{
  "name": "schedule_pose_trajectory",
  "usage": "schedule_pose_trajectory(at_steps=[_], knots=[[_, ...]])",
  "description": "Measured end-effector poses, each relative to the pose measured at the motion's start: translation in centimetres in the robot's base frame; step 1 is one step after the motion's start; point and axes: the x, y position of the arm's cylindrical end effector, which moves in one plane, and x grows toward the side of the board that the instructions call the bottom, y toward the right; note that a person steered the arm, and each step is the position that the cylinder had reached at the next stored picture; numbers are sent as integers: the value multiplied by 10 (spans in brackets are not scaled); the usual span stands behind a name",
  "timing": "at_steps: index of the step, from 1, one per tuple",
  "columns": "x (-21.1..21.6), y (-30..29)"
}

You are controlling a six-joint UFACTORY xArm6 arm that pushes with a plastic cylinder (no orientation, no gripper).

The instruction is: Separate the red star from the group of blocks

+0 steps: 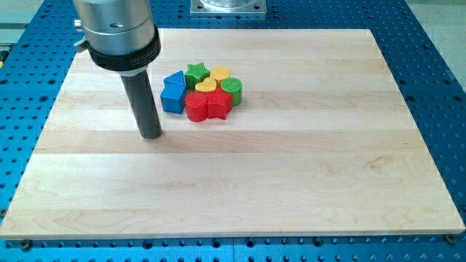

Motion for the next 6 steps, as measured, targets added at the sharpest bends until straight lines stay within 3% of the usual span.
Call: schedule_pose_trajectory(at_steps=[2,3,4,5,6], knots=[[-16,8],[-63,43],[-55,148],[4,184],[-38,156]])
